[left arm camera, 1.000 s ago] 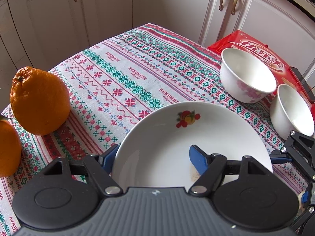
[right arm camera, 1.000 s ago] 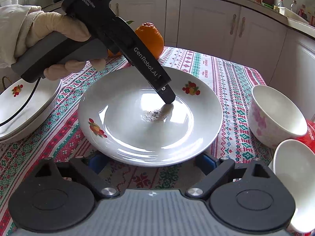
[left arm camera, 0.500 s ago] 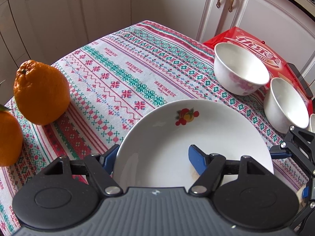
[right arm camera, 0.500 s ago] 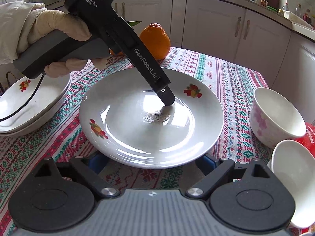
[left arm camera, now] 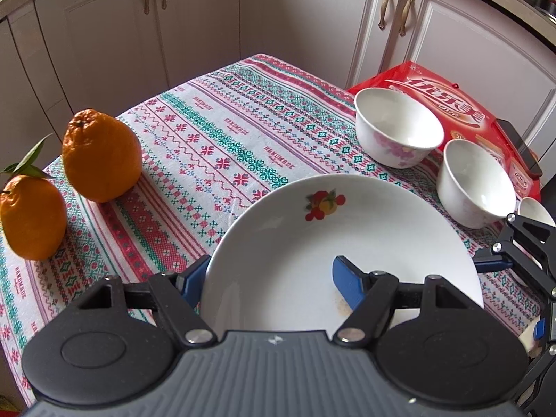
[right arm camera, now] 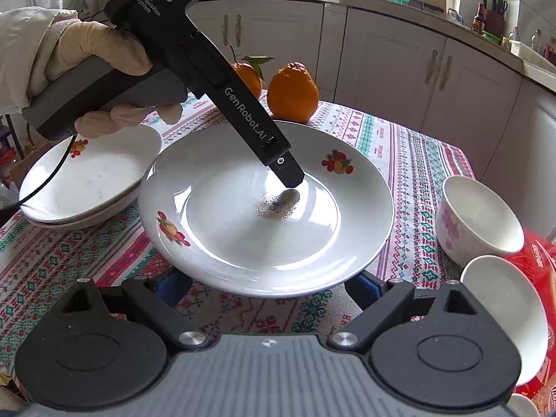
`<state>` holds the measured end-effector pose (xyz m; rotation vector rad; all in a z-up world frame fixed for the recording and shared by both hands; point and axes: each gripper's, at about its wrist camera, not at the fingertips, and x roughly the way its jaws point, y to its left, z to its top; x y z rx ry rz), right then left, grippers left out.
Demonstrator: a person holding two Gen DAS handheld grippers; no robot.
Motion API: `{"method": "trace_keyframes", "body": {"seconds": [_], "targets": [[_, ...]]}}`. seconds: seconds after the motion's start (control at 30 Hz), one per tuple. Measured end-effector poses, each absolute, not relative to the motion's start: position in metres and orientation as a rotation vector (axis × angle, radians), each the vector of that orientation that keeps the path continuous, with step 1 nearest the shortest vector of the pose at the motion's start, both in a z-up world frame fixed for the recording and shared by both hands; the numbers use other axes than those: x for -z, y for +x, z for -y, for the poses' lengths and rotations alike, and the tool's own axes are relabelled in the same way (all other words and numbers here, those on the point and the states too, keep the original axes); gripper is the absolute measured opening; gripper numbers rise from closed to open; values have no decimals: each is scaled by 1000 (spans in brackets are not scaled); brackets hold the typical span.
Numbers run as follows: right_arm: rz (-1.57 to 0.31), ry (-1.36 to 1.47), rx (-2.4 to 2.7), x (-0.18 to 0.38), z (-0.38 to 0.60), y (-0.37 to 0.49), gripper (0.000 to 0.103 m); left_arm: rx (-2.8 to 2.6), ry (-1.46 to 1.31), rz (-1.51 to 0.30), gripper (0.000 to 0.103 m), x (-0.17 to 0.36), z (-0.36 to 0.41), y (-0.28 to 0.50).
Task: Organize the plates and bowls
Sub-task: 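Lift the plate with the left tool and carry it toward the plate stack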
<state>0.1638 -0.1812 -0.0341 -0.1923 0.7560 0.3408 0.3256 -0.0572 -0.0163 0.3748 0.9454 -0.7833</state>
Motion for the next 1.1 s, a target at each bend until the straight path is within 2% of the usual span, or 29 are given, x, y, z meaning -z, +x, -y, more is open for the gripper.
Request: {"method": "trace_keyframes", "body": {"seconds": [0.5, 1.1], "targets": [[-707, -234, -442, 9, 153, 135, 96, 695, 308, -901, 74, -12, 3, 277], [-689, -305, -564, 4, 100, 129, 96, 572, 223, -906, 74, -12, -72, 242]]}}
